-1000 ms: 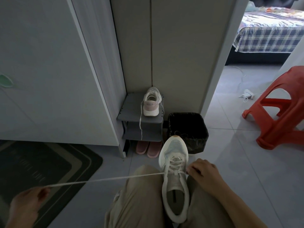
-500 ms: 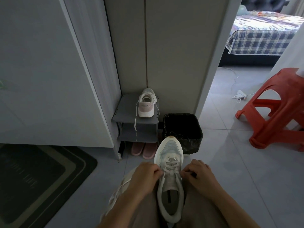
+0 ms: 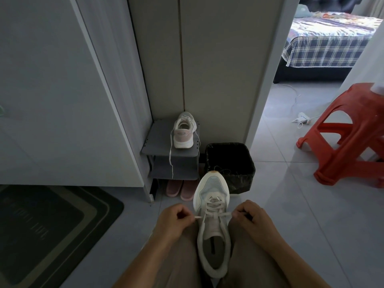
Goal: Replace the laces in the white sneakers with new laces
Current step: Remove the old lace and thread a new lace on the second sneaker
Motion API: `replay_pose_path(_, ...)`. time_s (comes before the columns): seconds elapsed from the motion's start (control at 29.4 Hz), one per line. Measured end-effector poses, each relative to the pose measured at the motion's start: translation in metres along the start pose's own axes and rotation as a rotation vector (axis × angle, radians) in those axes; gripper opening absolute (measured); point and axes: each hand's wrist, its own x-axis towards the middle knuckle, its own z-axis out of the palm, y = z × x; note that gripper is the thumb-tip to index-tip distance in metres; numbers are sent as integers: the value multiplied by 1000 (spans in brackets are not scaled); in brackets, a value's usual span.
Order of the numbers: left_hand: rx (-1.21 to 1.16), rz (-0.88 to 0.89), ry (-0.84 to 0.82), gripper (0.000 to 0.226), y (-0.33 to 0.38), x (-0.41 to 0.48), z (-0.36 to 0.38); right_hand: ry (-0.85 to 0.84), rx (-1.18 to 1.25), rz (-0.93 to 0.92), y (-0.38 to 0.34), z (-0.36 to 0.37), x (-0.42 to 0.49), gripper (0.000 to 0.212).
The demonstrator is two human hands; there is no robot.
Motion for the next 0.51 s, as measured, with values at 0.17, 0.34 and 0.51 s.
replay_pose_path(0.17,42,94,-5,27,-13,-9,-4,60,31,24,0,3,-3,28)
replay_pose_path(0.34,10,201,176,30,-28,-13,3,76,38,65,1,5,-5,30)
replay_pose_path(0.51,299,536,379,6,-45,-17,11,128,135,100,-4,2,-6,16)
